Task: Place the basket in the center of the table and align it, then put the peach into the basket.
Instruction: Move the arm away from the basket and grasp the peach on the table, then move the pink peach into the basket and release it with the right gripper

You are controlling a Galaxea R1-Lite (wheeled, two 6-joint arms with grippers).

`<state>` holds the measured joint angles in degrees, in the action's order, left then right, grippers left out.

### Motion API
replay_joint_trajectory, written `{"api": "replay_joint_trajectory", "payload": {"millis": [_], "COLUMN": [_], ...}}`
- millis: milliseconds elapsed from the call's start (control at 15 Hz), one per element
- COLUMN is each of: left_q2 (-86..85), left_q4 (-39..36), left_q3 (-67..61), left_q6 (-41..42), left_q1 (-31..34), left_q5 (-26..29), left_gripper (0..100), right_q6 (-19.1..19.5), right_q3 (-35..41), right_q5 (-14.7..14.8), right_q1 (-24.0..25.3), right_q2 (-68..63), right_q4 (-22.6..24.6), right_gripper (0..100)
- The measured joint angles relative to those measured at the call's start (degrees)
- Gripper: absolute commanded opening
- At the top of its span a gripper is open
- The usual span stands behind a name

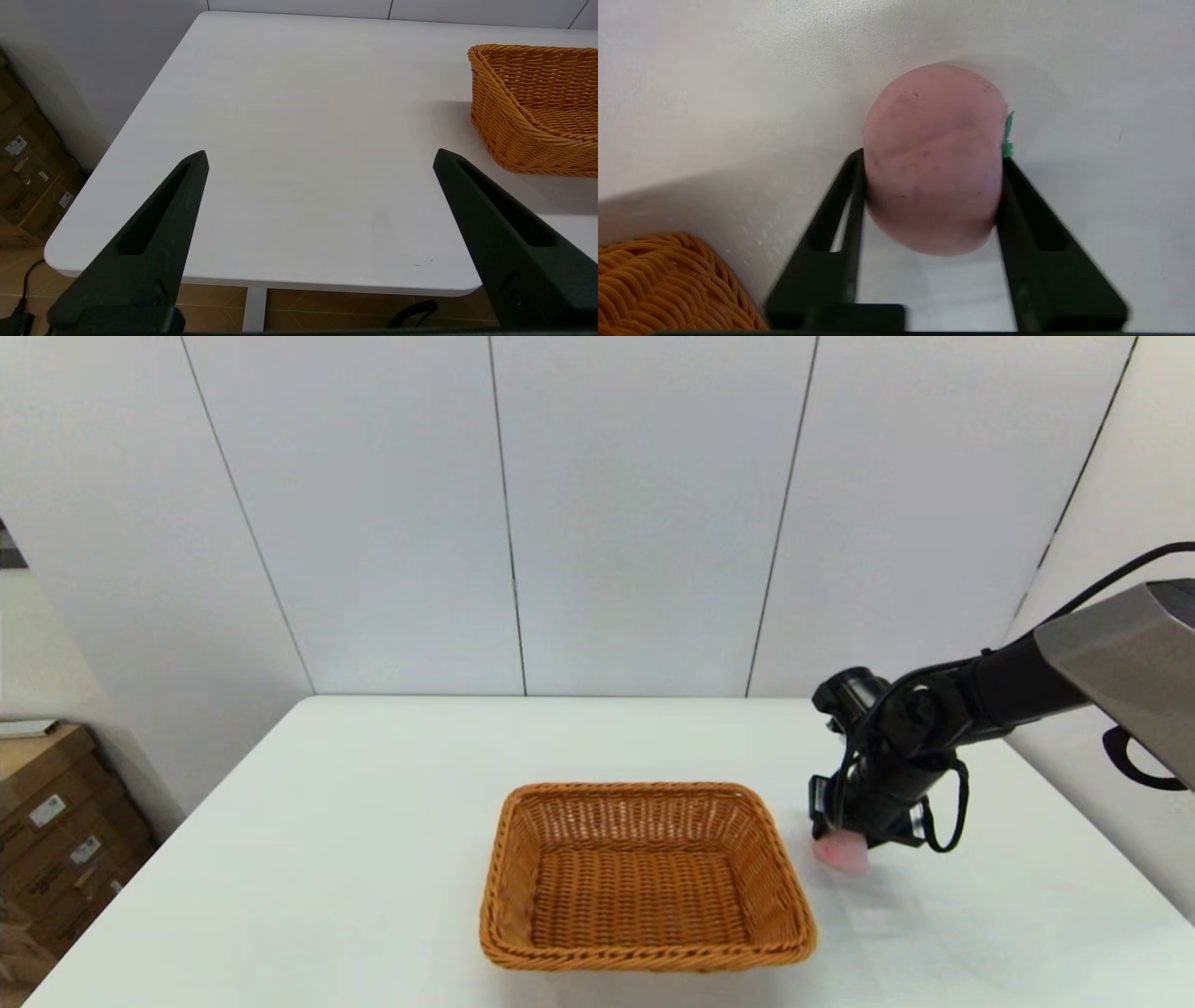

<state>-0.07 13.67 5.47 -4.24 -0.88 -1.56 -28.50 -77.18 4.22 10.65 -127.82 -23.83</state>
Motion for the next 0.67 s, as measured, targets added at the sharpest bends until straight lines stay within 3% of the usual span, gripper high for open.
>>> {"api": "replay_joint_trajectory", "payload": {"millis": [667], "left_q2": [0.0], "left_q4": [0.0], "left_q3": [0.0], "left_q6": [0.0], "left_q1": [0.0], "left_q5": [0.02], "left_gripper": [100], "right_q6": [0.11], "right_q3": [0.02], "right_q5": [-4.55], "right_q1": [-4.99], "right_q2": [8.11], "right_q4": [-2.07], "right_gripper": [0]}}
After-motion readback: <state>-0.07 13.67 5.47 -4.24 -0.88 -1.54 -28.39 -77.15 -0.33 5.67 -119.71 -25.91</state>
